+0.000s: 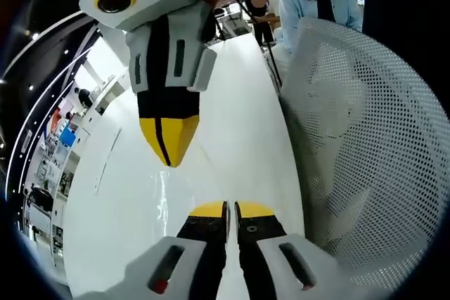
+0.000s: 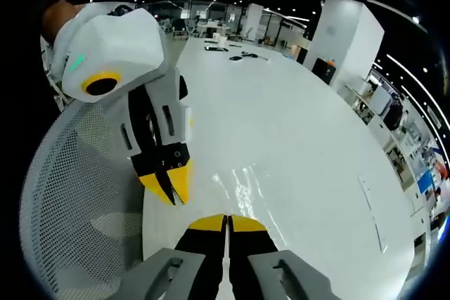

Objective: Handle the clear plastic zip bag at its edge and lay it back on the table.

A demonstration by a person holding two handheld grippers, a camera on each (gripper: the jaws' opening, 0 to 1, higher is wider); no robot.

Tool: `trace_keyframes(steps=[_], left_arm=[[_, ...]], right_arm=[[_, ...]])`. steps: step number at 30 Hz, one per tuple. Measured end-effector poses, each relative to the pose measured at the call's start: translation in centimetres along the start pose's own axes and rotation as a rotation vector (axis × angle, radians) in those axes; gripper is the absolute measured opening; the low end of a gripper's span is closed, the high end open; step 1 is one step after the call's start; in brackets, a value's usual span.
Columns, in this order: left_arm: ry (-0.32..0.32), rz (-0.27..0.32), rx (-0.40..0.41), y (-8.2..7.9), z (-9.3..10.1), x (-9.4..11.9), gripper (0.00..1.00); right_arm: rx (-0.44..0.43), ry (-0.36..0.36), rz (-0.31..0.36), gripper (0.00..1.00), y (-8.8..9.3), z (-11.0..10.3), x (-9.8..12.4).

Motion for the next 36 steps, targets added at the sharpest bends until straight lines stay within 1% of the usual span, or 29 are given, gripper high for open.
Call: trace_keyframes(steps=[1, 2, 4, 11, 14, 19, 23, 27, 29, 33, 36], left_arm=[[-0.002, 0.001, 0.000, 0.0, 0.0, 0.0, 0.00], [-0.011, 0.007, -0.003, -0.1, -0.1, 0.1, 0.00], [-0.016, 0.004, -0.011, -0.1, -0.1, 0.1, 0.00], [-0.069, -0.010, -0.014, 0.1, -0.8, 0.6, 0.00], [-0.099, -0.010, 0.012, 0.2, -1.5, 1.0, 0.00], [-0.130, -0.010, 0.031, 0.2, -2.3, 1.5, 0.00], [-0.144, -0.011, 0.047, 0.1, -2.6, 1.7, 0.00], [-0.153, -0.009, 0.067, -0.1, -2.9, 1.8, 0.00], [-0.158, -0.010, 0.068, -0.2, -2.9, 1.8, 0.00], [-0.168, -0.009, 0.070, -0.4, -3.1, 2.0, 0.00], [-0.185, -0.013, 0.066, -0.5, -3.5, 2.3, 0.00]], right_arm=[[0.003, 0.005, 0.004, 0.00, -0.1, 0.1, 0.0], [0.008, 0.033, 0.018, 0.00, -0.4, 0.5, 0.2], [0.016, 0.053, 0.033, 0.00, -0.7, 0.6, 0.5], [0.059, 0.121, 0.086, 0.00, -1.7, 1.2, 1.2], [0.086, 0.156, 0.121, 0.00, -2.4, 1.6, 1.6], [0.121, 0.190, 0.146, 0.00, -3.2, 2.0, 2.1], [0.131, 0.214, 0.165, 0.00, -3.8, 2.4, 2.5], [0.199, 0.281, 0.192, 0.00, -4.6, 3.3, 2.8], [0.201, 0.282, 0.201, 0.00, -4.8, 3.3, 2.9], [0.242, 0.320, 0.211, 0.00, -5.3, 3.8, 3.1], [0.247, 0.337, 0.219, 0.00, -5.5, 4.1, 3.3]])
Point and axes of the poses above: the point that each gripper's makers call its tool centre point, and the gripper's own axes: x roughly backward along the fingers, z roughly to its right, y roughly out of its underside, the point moved 3 cm from there along x, roughly backward along the fingers, and after that the axes turned 9 degrees about y, right-handed, at the moved point
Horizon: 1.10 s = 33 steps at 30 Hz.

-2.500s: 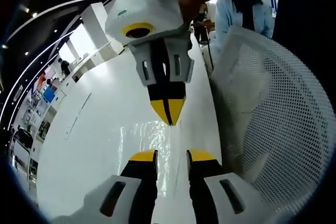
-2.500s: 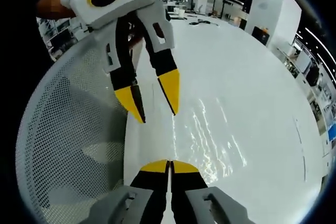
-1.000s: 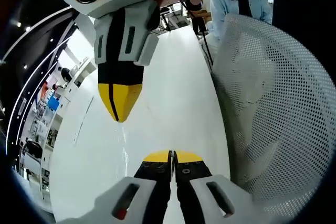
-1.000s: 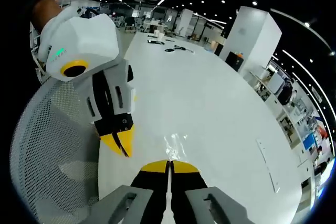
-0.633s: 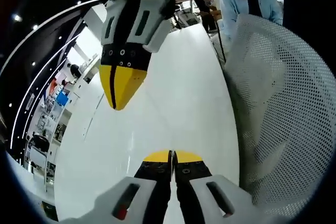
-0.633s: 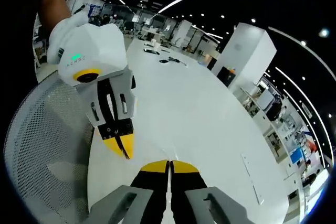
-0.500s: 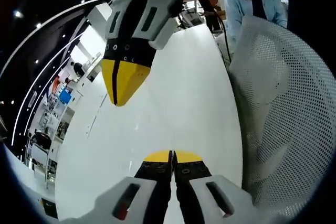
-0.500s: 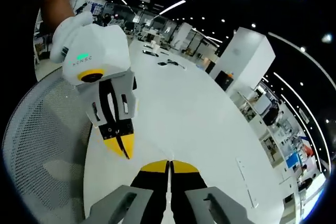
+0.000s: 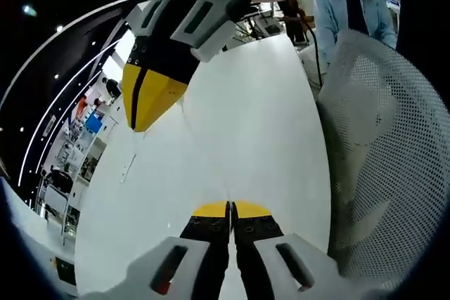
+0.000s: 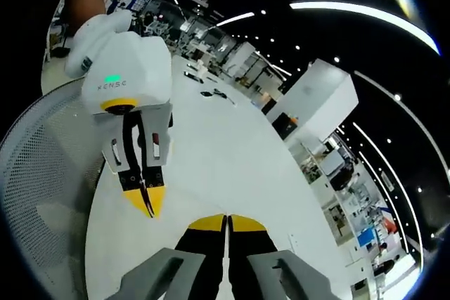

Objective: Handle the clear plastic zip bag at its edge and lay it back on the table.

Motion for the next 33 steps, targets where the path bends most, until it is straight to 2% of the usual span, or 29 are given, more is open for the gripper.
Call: trace_keyframes(steps=[14, 28, 33], left_arm=[[-0.024, -0.001, -0.029, -0.4, -0.8, 0.2, 0.00], [-0.006, -0.036, -0.040, 0.1, -1.0, -0.6, 0.02], [0.014, -0.054, -0.022, 0.7, -0.7, -1.4, 0.07]], right_arm=[[0.006, 0.044, 0.007, 0.00, -0.3, 1.0, 0.1], [-0.015, 0.021, -0.027, 0.00, 1.6, 0.0, 0.0], [-0.019, 0.004, -0.045, 0.00, 2.5, -0.8, -0.3]])
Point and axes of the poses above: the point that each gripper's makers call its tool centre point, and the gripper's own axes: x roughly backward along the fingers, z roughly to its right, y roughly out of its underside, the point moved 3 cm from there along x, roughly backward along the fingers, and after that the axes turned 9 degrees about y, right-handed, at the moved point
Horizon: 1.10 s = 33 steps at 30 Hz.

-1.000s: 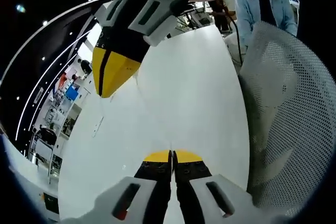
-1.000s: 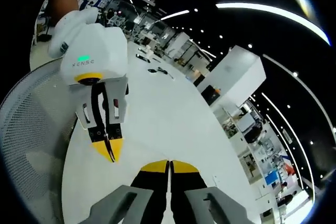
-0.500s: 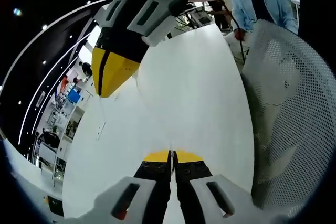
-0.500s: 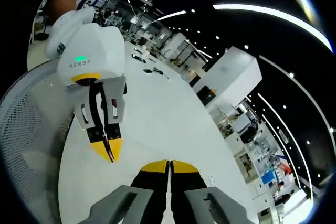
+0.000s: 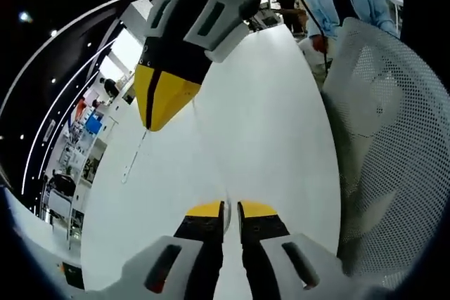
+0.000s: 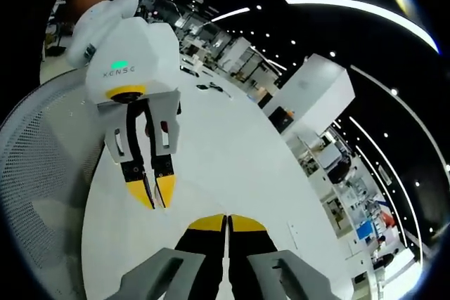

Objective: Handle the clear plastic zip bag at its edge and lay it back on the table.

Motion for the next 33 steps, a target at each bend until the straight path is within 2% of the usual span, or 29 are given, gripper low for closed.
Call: trace_keyframes(steps=[13, 18, 22, 33], left_arm=[[0.019, 0.012, 0.065, 0.8, 0.5, -0.3, 0.14], [0.025, 0.036, 0.097, 0.7, 0.7, 0.0, 0.15], [0.023, 0.037, 0.098, 0.9, 0.7, 0.0, 0.16], [0.007, 0.037, 0.104, 1.6, 0.8, 0.6, 0.16]], right_arm=[[0.027, -0.055, -0.061, 0.00, 2.5, -1.8, -0.9], [0.045, -0.083, -0.081, 0.00, 3.3, -2.8, -1.1], [0.034, -0.107, -0.117, 0.00, 4.2, -3.5, -1.4], [0.058, -0.143, -0.157, 0.00, 5.8, -4.8, -1.6]])
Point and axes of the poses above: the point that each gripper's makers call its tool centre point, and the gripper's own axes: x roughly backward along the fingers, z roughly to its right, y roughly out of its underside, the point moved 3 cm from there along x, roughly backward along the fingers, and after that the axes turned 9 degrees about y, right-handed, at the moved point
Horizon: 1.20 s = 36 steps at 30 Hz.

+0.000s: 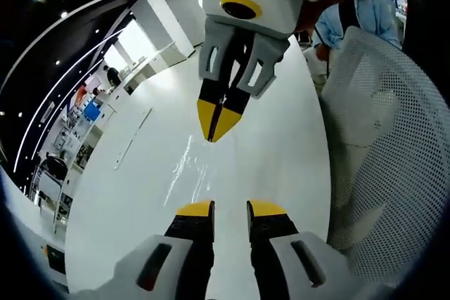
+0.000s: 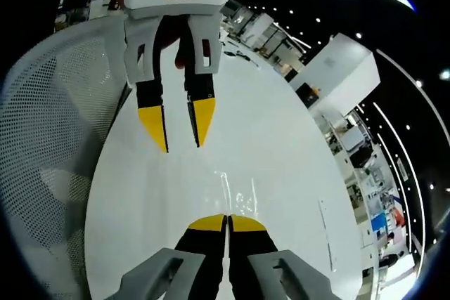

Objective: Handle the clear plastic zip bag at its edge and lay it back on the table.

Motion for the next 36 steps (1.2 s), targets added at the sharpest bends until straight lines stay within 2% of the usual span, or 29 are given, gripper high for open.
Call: trace_keyframes(steps=[8, 23, 36], left_arm=[[-0.024, -0.005, 0.010, 0.4, 0.2, 1.1, 0.15], [-0.047, -0.018, 0.043, 1.7, 0.0, 2.0, 0.15], [-0.055, -0.020, 0.057, 2.3, -0.3, 2.3, 0.15]], right_arm=[[0.004, -0.009, -0.032, 0.00, 1.0, -0.1, -0.8], [-0.065, 0.068, -0.089, 0.00, 2.2, 1.9, -2.3], [-0.088, 0.074, -0.116, 0.00, 3.6, 2.9, -3.1]])
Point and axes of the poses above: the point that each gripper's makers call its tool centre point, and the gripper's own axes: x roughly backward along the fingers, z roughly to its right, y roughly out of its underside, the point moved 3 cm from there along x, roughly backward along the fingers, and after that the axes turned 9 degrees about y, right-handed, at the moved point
